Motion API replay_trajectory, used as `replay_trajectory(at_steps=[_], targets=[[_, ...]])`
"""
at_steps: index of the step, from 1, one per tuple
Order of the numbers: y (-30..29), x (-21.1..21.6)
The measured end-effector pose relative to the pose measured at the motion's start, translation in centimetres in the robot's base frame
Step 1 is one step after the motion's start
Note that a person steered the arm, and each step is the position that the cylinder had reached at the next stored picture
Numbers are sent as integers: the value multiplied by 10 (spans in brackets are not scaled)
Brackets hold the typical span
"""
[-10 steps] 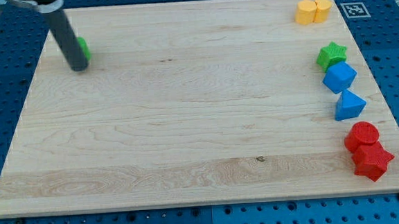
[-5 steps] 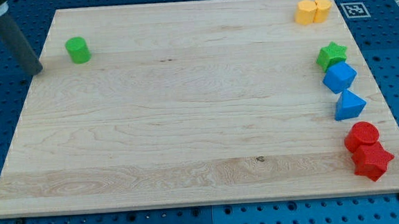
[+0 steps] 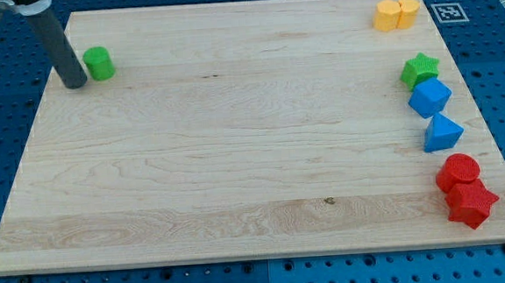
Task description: Push the green circle towards the top center
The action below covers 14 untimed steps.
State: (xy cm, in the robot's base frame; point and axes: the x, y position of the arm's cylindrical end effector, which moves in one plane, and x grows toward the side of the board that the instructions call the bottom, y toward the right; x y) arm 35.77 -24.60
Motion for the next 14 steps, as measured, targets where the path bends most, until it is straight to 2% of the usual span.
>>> replay_trajectory(at_steps=[4, 8, 12, 14], targets=[[5, -2], [1, -35], [2, -39], [30, -39]])
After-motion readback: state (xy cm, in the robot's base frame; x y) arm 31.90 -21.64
